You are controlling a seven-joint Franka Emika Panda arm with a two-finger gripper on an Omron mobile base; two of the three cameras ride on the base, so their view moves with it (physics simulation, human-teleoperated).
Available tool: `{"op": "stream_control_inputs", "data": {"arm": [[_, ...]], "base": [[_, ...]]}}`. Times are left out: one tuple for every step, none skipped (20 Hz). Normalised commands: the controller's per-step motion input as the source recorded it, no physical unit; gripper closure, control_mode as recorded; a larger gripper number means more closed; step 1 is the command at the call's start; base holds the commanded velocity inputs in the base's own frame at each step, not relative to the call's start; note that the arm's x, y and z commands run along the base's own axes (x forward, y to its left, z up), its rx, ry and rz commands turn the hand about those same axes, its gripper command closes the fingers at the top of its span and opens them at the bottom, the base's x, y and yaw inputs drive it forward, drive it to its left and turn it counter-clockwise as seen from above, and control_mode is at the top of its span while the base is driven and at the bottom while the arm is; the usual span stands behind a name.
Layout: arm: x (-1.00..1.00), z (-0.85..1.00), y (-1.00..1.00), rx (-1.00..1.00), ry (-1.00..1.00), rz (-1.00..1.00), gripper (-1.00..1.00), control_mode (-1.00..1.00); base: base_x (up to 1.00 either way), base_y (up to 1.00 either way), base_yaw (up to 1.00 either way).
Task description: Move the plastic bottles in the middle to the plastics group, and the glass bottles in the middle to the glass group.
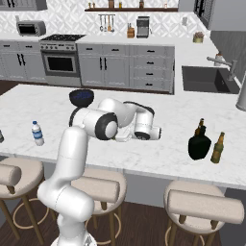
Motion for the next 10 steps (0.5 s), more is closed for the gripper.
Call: {"op": "stream_control_inputs", "data": {"arm": [[0.0,0.0,0.05,0.0,0.0,0.0,-1.0,-1.0],[0.0,0.0,0.06,0.0,0.0,0.0,-1.0,-1.0],[0.0,0.0,0.06,0.0,0.0,0.0,-1.0,-1.0],[0.0,0.0,0.06,0.0,0.0,0.0,-1.0,-1.0],[0.0,-0.04,0.1,0.0,0.0,0.0,-1.0,-1.0],[0.0,-0.06,0.11,0.0,0.0,0.0,-1.0,-1.0],[0.0,-0.03,0.07,0.0,0.0,0.0,-1.0,-1.0],[0.0,0.0,0.07,0.0,0.0,0.0,-1.0,-1.0],[0.0,0.0,0.08,0.0,0.0,0.0,-1.0,-1.0],[0.0,0.0,0.06,0.0,0.0,0.0,-1.0,-1.0]], "base": [[0.0,0.0,0.0],[0.0,0.0,0.0],[0.0,0.0,0.0],[0.0,0.0,0.0],[0.0,0.0,0.0],[0.0,0.0,0.0],[0.0,0.0,0.0],[0.0,0.0,0.0],[0.0,0.0,0.0],[0.0,0.0,0.0]]}}
